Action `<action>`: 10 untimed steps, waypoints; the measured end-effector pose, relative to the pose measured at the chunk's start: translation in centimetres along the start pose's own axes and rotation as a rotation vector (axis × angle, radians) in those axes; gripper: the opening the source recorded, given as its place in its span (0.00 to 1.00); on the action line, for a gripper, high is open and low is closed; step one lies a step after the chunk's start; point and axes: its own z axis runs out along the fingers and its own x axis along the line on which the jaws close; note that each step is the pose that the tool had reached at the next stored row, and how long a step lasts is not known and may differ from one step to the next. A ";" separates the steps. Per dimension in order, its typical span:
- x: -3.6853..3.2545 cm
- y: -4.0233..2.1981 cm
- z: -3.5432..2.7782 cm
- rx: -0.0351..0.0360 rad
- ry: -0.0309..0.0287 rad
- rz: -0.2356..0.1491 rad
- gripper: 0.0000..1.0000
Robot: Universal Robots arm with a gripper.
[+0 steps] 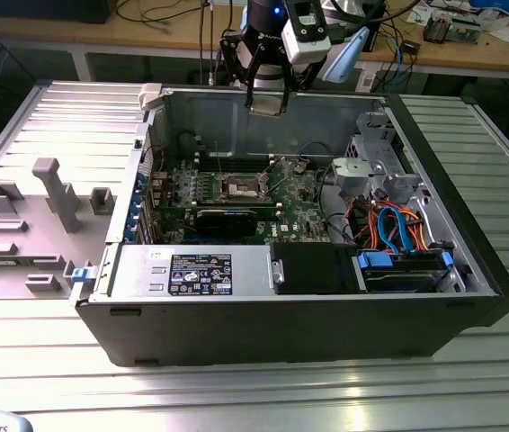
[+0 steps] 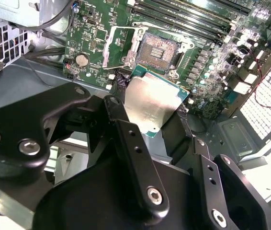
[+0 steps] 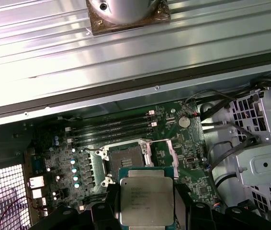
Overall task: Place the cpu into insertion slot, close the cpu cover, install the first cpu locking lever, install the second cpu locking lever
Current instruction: 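Place the cpu into insertion slot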
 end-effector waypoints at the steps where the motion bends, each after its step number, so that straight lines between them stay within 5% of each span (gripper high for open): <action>1: 0.00 0.00 0.00 0.0000 0.0000 0.000 0.54; 10: 0.00 0.00 0.00 -0.0002 -0.0006 0.007 0.54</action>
